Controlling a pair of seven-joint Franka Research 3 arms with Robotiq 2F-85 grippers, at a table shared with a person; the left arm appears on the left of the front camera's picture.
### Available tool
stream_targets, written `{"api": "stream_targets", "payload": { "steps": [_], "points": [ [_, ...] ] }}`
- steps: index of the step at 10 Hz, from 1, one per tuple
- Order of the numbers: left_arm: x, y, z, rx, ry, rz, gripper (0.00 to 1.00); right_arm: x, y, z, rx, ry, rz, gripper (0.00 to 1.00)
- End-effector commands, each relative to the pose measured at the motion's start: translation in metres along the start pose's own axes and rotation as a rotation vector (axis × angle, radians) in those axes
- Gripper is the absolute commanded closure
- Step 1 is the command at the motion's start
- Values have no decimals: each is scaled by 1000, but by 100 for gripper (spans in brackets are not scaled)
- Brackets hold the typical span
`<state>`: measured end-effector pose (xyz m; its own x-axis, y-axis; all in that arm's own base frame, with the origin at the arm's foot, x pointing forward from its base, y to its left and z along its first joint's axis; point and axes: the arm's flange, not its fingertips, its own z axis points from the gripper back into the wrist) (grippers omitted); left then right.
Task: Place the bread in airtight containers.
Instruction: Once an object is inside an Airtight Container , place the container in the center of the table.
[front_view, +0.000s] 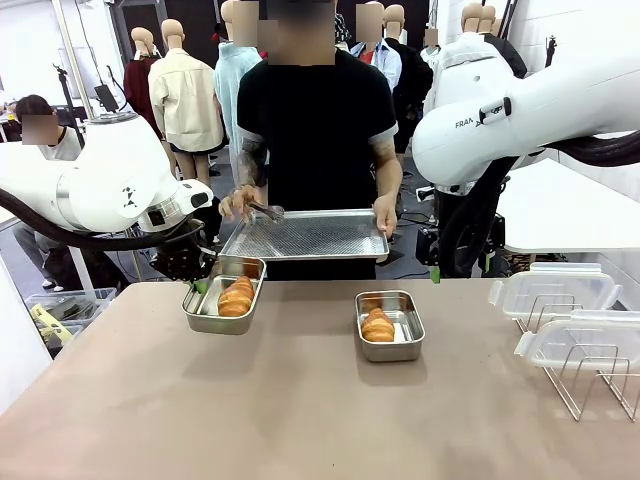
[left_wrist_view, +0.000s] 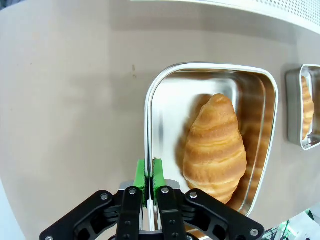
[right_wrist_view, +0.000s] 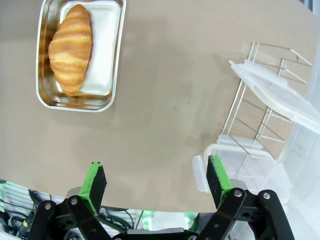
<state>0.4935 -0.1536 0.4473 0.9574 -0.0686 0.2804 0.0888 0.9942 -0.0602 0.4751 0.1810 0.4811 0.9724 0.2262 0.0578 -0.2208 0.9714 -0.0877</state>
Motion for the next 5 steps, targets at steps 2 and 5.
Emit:
{"api": "stream_targets", "payload": {
  "steps": [2,5],
  "points": [
    [3,1,4,14,-9,-10,100,2,1,0,5,-1,-6,0],
    [0,0,0,0,0,0,100,2,1,0,5,-1,-6,0]
  ]
}}
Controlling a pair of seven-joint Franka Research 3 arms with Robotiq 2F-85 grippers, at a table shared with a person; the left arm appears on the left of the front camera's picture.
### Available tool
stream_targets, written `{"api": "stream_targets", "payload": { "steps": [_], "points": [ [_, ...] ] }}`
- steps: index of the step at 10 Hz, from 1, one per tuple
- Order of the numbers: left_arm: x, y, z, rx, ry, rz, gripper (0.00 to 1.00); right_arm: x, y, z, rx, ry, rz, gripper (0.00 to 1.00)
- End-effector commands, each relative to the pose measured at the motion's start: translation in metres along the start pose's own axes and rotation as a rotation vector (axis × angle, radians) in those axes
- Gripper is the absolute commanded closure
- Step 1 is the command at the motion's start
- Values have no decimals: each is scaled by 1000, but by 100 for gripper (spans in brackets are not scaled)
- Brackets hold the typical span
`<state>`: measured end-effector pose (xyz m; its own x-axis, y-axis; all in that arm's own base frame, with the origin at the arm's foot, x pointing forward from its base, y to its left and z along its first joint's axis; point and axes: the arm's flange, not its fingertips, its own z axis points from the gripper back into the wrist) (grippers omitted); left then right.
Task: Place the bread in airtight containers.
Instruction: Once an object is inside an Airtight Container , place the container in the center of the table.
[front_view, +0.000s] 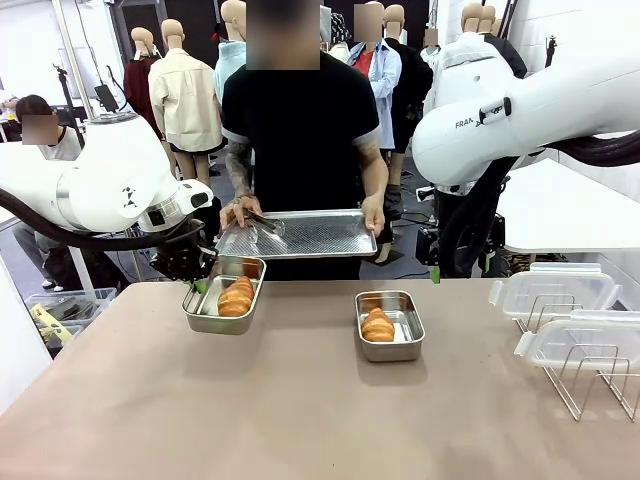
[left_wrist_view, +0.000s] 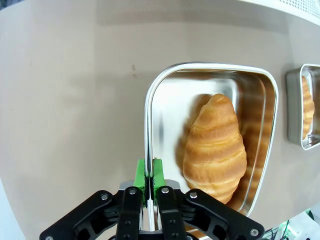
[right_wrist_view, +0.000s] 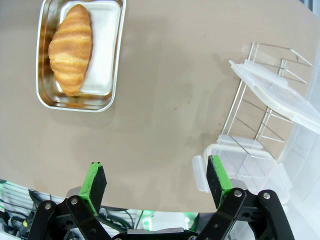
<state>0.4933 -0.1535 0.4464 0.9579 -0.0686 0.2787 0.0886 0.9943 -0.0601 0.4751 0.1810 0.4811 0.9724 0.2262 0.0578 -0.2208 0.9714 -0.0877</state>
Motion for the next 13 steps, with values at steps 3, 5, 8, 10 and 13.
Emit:
{"api": "stream_targets", "payload": {
  "steps": [3,5,8,10,13],
  "points": [
    [11,28,-21,8,64,-3,100,2,1,0,5,-1,-6,0],
    [19,52,-44,-21,102,49,100,2,1,0,5,-1,-6,0],
    [13,60,-48,-59,63,-4,100,2,1,0,5,-1,-6,0],
    [18,74,-62,-96,72,9,100,2,1,0,5,-1,-6,0],
    [21,101,-83,-158,79,25,100,2,1,0,5,-1,-6,0]
  ]
}}
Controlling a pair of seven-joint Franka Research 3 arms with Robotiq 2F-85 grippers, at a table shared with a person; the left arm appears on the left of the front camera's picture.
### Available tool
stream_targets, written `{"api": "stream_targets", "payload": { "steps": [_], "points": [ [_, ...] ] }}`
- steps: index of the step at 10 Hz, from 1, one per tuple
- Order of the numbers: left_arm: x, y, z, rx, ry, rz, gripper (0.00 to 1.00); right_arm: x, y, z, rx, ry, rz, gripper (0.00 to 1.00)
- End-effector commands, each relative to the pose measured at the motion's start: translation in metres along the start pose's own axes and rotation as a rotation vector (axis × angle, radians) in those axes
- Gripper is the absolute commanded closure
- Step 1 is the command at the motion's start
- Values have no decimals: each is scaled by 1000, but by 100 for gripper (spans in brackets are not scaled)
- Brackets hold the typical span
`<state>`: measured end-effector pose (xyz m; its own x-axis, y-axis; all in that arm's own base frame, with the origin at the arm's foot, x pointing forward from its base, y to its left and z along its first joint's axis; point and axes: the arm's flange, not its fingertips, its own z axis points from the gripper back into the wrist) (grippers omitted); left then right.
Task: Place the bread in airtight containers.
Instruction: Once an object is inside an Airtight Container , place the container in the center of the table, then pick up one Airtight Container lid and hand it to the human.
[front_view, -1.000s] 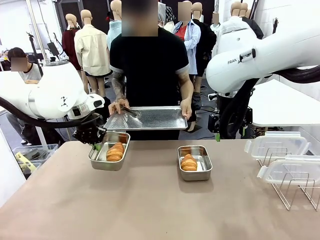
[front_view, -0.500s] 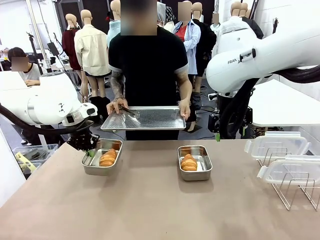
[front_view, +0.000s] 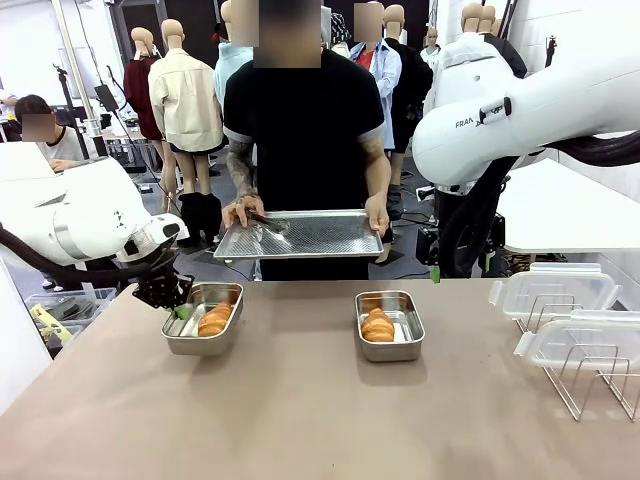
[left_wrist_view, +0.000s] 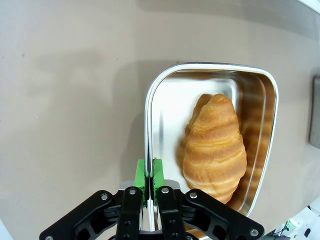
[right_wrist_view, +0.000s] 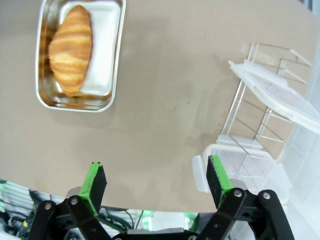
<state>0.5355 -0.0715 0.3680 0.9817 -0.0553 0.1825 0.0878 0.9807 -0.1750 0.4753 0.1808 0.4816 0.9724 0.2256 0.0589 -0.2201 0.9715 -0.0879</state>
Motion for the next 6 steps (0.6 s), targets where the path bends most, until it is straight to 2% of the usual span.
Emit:
{"api": "stream_targets", "payload": {
  "steps": [1,5,6],
  "points": [
    [11,18,-4,-53,-20,-4,100,2,1,0,5,0,-6,0],
    [16,32,-21,-72,15,21,100,2,1,0,5,0,-6,0],
    [15,31,-26,-51,30,32,80,2,1,0,5,0,-6,0]
  ]
}}
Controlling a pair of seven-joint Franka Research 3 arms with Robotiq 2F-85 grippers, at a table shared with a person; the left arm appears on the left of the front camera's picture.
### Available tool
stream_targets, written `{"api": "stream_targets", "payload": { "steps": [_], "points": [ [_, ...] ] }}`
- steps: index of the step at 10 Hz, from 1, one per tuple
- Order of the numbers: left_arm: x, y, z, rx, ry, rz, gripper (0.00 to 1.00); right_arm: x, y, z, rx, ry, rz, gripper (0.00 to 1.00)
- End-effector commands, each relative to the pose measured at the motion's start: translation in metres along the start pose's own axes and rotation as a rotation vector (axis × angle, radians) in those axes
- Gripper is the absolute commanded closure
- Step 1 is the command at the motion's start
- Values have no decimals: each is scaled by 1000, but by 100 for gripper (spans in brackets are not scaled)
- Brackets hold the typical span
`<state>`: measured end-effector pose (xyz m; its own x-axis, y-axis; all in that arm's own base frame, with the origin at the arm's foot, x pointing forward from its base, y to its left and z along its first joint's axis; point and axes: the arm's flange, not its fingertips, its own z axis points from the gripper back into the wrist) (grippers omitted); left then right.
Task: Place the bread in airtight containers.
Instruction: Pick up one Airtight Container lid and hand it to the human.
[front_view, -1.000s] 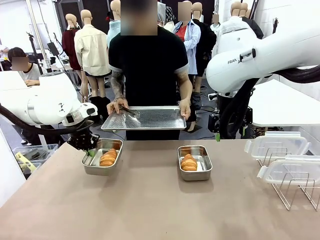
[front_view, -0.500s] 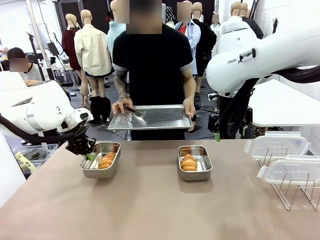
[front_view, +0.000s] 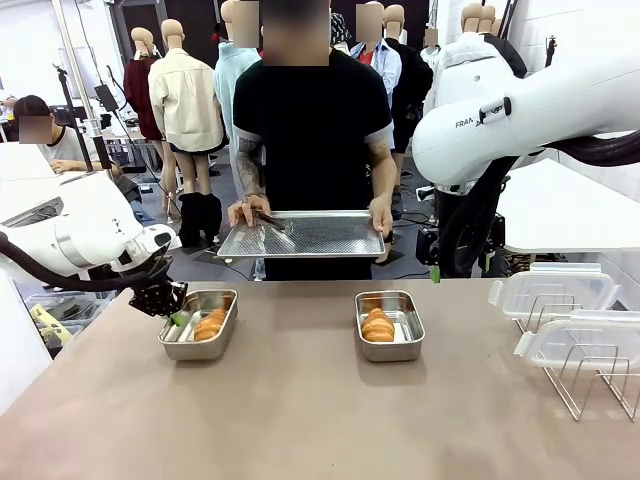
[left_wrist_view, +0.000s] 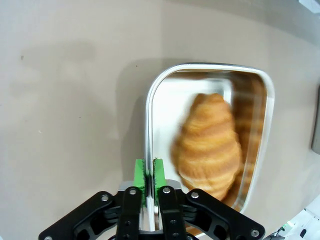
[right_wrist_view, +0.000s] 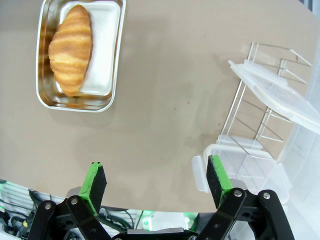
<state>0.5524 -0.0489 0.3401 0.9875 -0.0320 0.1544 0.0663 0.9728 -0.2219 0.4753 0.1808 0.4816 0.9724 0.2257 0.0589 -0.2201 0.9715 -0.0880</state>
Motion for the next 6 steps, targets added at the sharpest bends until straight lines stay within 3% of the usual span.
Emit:
{"api": "stream_targets", "payload": {
  "steps": [1,4,6],
  "points": [
    [1,-1,1,13,-9,4,60,2,1,0,5,0,-6,0],
    [-11,-10,18,39,-48,-32,0,2,1,0,5,0,-6,0],
    [-19,-12,50,50,-69,-75,0,2,1,0,5,0,-6,0]
  ]
}}
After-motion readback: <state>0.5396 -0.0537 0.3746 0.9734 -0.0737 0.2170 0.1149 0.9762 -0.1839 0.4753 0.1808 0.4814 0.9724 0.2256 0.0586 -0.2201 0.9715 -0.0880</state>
